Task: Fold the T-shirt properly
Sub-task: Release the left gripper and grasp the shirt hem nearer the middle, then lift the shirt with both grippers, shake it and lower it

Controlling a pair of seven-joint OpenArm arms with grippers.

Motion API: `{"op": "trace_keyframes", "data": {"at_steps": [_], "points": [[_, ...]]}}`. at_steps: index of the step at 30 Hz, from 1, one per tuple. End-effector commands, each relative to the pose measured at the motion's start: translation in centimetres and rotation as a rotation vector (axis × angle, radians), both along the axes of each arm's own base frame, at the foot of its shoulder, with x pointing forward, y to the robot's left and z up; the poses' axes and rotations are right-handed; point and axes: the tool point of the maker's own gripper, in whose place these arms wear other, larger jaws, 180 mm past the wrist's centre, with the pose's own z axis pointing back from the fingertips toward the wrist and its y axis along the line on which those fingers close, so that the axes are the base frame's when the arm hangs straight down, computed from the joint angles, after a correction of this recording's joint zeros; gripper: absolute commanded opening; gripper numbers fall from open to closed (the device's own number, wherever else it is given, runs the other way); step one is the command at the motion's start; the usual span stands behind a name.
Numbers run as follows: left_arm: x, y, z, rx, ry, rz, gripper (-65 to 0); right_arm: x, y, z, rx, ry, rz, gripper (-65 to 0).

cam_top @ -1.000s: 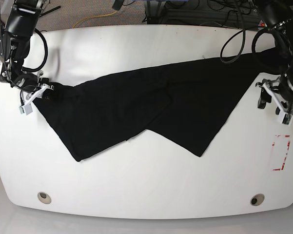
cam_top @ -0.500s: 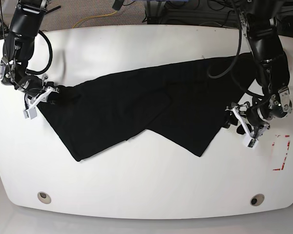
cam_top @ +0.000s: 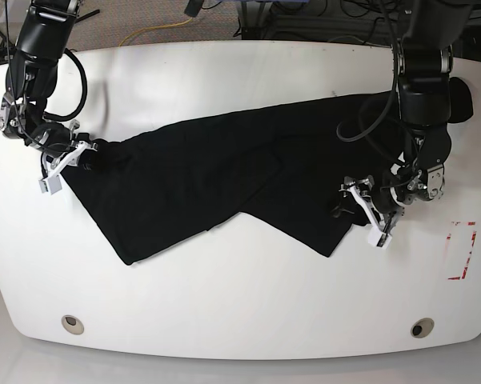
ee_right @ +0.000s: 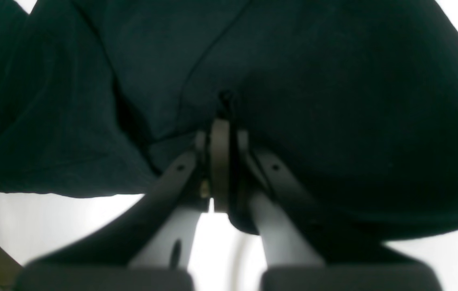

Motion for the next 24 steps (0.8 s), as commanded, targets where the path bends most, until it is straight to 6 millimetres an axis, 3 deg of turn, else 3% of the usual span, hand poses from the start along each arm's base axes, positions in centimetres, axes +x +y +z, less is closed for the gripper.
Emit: {"op": "trace_keyframes", "data": {"at_steps": [1,6,12,14,19,21,24], "points": [[1.6,-1.3,0.2,-0.021,-0.003,0.01,-20.0,1.4,-0.8,2.0,-0.014,-0.066,-0.004,-65.0],[2.2,-3.1,-1.9,-0.027,0.07,0.034,-19.7,1.5,-0.8,2.0,-0.014,-0.067,-0.004,-65.0],[2.5,-6.3,-2.0,-0.03,0.084,-0.031,-20.7,1.8,-0.8,2.3,-0.013,-0.077,-0.004,-65.0],[2.6,-6.3,-1.8,-0.031,0.083,-0.03,-26.1,1.8,-0.8,2.3,-0.013,-0.076,-0.005,-65.0],[2.6,-6.3,-1.8,-0.03,0.082,-0.03,-48.8,1.8,-0.9,2.4,-0.013,-0.078,-0.009,-65.0],[2.4,-6.0,-2.1,-0.019,0.098,-0.033,-49.9,1.8,-0.9,2.4,-0.013,-0.078,-0.009,-65.0],[1.9,-3.6,-2.6,0.023,0.12,-0.019,-48.2,1.8,-0.9,2.3,-0.013,-0.077,-0.008,-65.0]]}}
